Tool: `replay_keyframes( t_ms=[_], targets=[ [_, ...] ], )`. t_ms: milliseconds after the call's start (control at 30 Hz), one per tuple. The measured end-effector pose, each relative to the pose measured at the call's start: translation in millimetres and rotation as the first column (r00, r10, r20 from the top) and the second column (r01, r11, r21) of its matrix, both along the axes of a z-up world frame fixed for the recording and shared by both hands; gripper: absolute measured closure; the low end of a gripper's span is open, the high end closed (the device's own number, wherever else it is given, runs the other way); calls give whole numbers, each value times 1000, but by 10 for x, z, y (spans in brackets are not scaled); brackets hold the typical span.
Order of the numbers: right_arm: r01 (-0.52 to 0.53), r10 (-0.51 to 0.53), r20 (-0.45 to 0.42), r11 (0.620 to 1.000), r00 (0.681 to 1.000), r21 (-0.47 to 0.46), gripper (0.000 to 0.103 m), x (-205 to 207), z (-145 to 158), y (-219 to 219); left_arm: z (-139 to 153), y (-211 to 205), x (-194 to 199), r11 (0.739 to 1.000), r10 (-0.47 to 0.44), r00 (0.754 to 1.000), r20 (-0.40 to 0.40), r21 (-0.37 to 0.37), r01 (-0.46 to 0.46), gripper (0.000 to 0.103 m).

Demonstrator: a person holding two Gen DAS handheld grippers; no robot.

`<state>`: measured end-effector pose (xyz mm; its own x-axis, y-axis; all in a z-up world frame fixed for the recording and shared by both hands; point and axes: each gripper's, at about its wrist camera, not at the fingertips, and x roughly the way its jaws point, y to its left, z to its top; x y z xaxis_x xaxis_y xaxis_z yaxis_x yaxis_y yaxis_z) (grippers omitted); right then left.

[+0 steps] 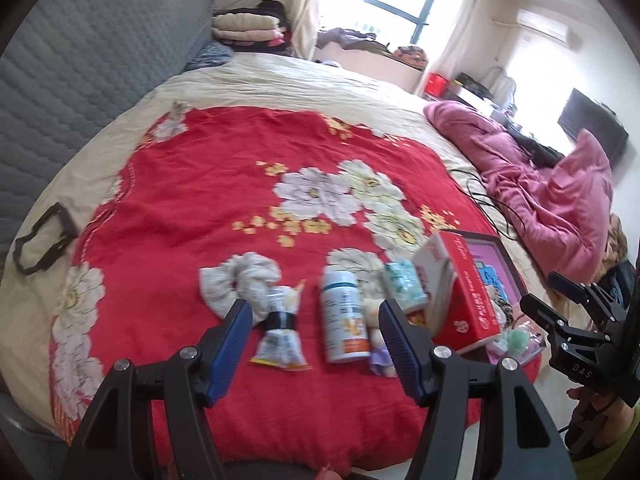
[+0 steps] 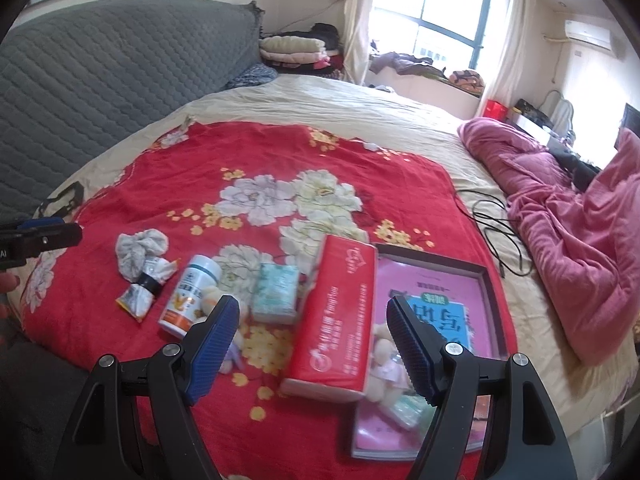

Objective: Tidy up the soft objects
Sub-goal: 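Move both open tools back toward the loose items on the bedspread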

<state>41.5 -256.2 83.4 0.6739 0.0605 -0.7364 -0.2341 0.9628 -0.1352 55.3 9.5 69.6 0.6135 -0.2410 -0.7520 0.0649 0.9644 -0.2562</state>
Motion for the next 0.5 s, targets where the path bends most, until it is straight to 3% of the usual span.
replay_keyframes(
  t_ms=[300, 500],
  targets=[
    [-67, 67, -15, 998, 998, -1, 26, 10, -94, 425, -146, 252, -108, 999, 33, 999, -26, 17, -32, 38],
    [-98, 98, -78, 995, 992, 0, 26, 22, -390, 658, -440, 252, -76, 999, 23, 996, -89, 27, -21, 38]
  ],
)
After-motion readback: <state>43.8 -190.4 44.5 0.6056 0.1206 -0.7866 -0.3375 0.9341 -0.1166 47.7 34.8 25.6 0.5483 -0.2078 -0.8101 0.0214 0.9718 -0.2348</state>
